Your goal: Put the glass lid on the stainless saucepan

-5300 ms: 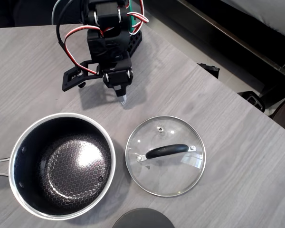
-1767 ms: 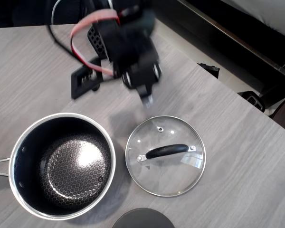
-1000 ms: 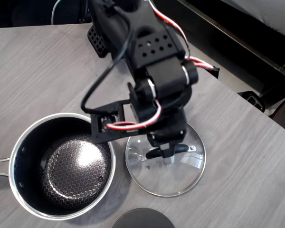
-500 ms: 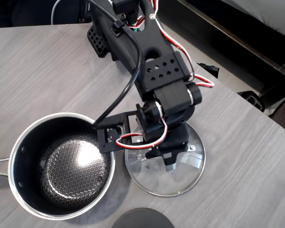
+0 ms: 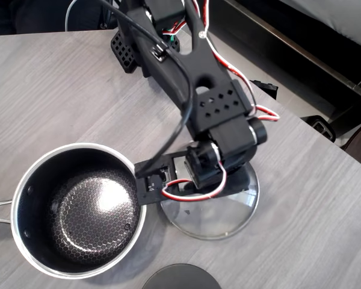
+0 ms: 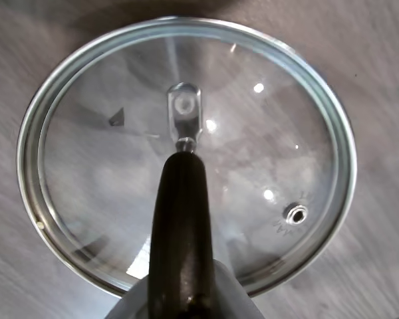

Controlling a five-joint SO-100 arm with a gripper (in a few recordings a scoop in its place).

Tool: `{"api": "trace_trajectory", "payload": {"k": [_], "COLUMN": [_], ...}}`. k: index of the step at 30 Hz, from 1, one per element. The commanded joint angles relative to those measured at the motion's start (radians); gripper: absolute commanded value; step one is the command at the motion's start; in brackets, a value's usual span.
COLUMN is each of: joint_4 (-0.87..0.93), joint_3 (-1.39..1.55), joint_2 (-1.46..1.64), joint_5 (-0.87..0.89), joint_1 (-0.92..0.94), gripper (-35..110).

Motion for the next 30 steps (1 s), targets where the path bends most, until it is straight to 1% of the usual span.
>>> {"api": "trace_trajectory", "payload": {"k": [1, 10, 17, 25, 30], "joint_4": [0.041, 0.232, 0.273, 0.276, 0.265], "joint_3": [-0.083, -0.348, -0.38, -0.413, -0.449], "joint_2": [0.008, 0.02, 0.06, 0.176, 0.288], "joint_5": [0.003, 0.015, 0.018, 0.021, 0.0], "joint_1": [-0.015, -0.037, -0.043, -0.084, -0.034], "gripper": [0, 0, 0, 0, 0]}}
